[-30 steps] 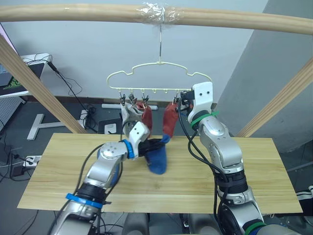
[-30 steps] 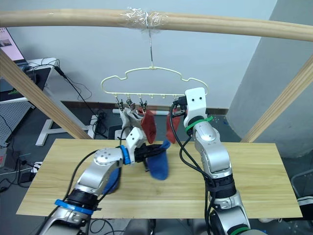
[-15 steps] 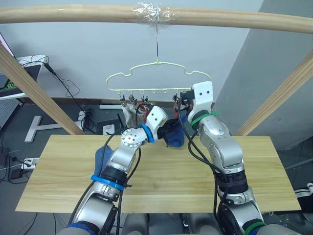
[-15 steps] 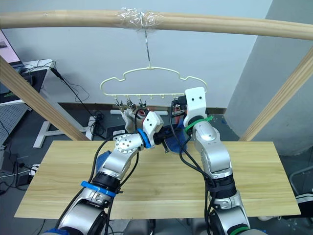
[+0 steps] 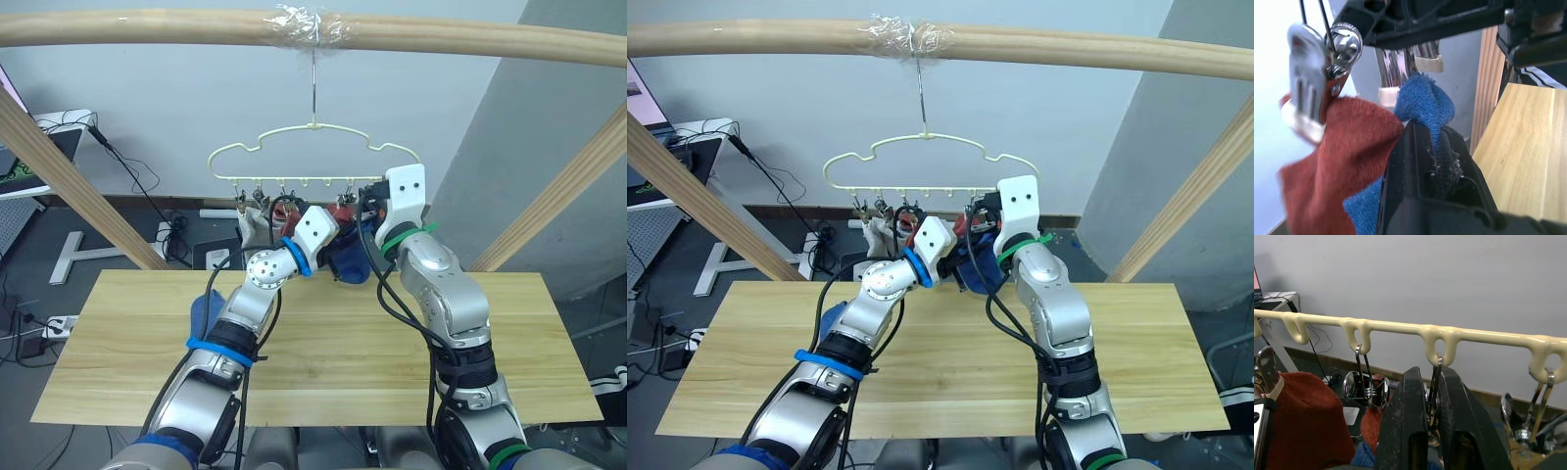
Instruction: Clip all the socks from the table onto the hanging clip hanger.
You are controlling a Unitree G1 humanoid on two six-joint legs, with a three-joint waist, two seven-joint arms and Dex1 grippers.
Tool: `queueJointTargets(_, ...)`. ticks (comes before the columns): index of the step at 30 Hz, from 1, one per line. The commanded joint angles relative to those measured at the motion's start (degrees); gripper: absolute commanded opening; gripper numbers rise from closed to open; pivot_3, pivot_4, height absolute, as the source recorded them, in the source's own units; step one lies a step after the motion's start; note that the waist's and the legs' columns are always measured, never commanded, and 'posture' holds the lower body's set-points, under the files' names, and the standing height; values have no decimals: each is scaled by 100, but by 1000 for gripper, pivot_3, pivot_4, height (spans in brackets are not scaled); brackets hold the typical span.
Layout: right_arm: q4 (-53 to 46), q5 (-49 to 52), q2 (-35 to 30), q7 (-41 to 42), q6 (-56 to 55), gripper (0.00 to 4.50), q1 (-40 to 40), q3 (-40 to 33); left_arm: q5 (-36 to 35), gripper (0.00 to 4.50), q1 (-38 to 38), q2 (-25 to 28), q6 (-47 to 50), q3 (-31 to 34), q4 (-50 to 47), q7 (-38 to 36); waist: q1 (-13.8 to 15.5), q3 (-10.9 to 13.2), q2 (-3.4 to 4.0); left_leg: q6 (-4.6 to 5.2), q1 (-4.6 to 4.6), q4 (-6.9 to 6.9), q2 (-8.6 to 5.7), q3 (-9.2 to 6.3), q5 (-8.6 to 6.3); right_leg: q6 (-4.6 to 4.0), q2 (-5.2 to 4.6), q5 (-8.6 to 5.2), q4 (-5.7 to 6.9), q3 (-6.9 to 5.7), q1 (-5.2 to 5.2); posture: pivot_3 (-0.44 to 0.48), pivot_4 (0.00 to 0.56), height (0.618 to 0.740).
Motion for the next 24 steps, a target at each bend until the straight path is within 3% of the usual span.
queueJointTargets(1,-259,74,28,-47,-98,0,-118,-63,39,9,63,36,-197,-157,-112,-182,-1,0,0,0,0,0,0,0,0,0,0,0,0,0,0,-47,202,705)
queueJointTargets(24,-362,204,-4,26,307,0,16,79,396,9,-282,63,-768,-115,249,334,-11,0,0,0,0,0,0,-2,0,0,0,0,0,-1,0,-49,207,705)
